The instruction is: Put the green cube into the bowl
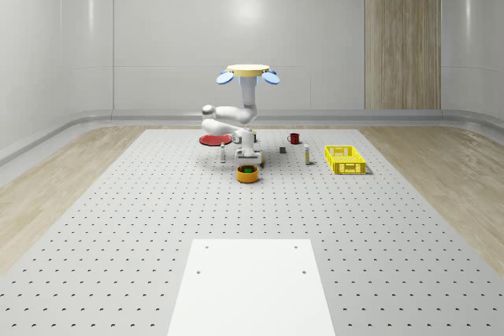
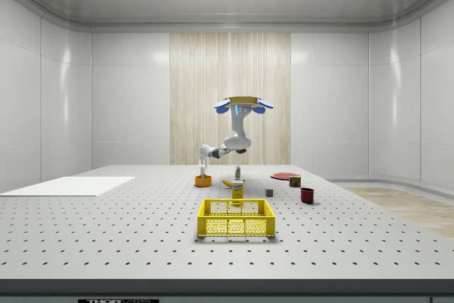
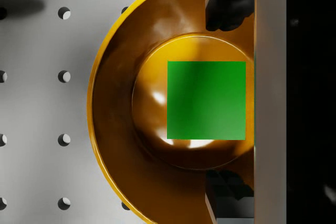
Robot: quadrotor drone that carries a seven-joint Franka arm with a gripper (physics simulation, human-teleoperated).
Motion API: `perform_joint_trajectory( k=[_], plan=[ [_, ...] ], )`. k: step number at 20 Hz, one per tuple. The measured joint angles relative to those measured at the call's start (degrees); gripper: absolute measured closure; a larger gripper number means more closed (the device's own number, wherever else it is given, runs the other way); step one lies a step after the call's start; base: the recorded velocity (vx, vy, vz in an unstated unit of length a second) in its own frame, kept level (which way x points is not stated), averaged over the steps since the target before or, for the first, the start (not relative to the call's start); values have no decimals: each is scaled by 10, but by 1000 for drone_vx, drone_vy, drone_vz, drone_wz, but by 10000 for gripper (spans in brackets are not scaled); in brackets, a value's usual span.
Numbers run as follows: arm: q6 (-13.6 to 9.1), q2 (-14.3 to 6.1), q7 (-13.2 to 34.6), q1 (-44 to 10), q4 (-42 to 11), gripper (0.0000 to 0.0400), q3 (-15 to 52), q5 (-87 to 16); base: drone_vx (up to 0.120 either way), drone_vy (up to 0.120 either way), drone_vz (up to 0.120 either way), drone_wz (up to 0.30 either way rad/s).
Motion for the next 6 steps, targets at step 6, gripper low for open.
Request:
perform_joint_trajectory(
  k=[6],
  plan=[
    [-12, 2, -1, 6, -8, 2, 29, 27, 0, 0, 0, 0]
  ],
)
